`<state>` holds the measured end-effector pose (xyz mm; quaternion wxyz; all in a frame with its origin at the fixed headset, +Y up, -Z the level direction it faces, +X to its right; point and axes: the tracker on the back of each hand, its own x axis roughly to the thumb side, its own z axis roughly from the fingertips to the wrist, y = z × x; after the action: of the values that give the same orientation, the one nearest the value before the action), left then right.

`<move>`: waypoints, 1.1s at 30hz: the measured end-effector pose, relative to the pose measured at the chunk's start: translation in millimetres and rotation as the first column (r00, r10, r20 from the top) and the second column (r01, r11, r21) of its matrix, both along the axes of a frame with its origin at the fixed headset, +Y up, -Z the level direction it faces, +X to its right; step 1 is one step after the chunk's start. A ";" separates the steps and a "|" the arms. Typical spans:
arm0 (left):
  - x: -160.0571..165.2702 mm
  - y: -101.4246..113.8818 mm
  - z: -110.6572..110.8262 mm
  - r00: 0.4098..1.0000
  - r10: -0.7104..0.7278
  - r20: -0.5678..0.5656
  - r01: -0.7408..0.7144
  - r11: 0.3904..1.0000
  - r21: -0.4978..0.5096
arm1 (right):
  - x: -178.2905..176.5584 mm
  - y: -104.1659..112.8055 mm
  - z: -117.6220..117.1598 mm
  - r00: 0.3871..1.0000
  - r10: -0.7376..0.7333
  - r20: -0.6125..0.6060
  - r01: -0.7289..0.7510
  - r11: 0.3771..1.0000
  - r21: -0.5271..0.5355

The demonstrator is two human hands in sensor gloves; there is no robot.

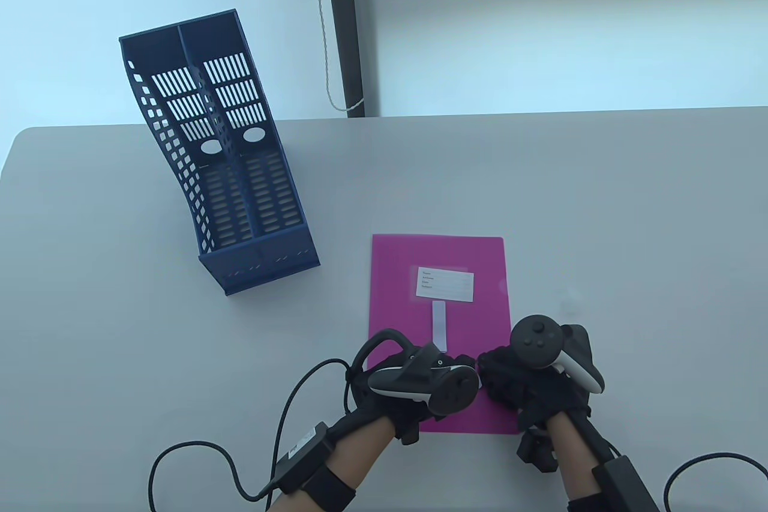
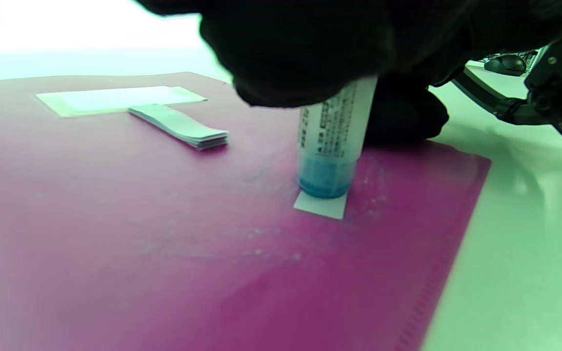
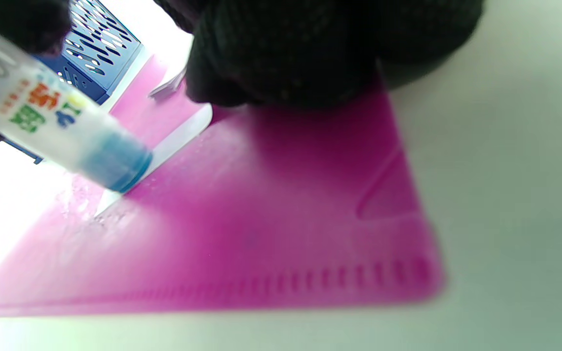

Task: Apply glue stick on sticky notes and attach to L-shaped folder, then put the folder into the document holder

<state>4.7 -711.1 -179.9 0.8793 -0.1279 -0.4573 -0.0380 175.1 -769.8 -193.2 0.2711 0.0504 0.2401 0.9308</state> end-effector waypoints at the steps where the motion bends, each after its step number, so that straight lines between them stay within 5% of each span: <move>1: 0.8 0.4 0.2 1.000 -0.010 0.001 0.010 1.000 -0.004 | 0.1 0.0 0.0 1.000 0.000 0.000 0.000 1.000 0.000; 6: -7.9 4.9 1.2 0.995 -0.100 -0.010 0.099 0.993 -0.070 | 0.2 0.0 -0.2 1.000 -0.004 -0.001 0.004 1.000 -0.001; 15: -12.5 3.9 -0.1 0.998 -0.064 -0.021 0.064 0.998 -0.003 | 0.1 0.1 -0.2 1.000 -0.003 -0.001 0.003 1.000 -0.003; 24: -35.3 -4.9 -2.1 0.978 0.203 -0.055 -0.206 0.975 -0.076 | -0.3 1.5 0.4 1.000 0.007 -0.003 -0.007 1.000 0.019; 29: -65.5 -11.4 -12.4 0.871 0.459 -0.178 -0.487 0.856 -0.175 | -4.3 5.2 3.2 0.999 0.053 -0.004 -0.053 0.996 0.074; 33: -88.7 -11.2 -24.2 0.821 0.509 -0.258 -0.561 0.802 -0.203 | -7.0 7.4 4.9 0.997 0.072 -0.019 -0.071 0.995 0.076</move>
<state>-84.0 -722.3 -204.0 0.8676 -0.1148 -0.3890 0.2877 168.1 -762.4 -188.2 0.2328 0.0620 0.2094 0.9477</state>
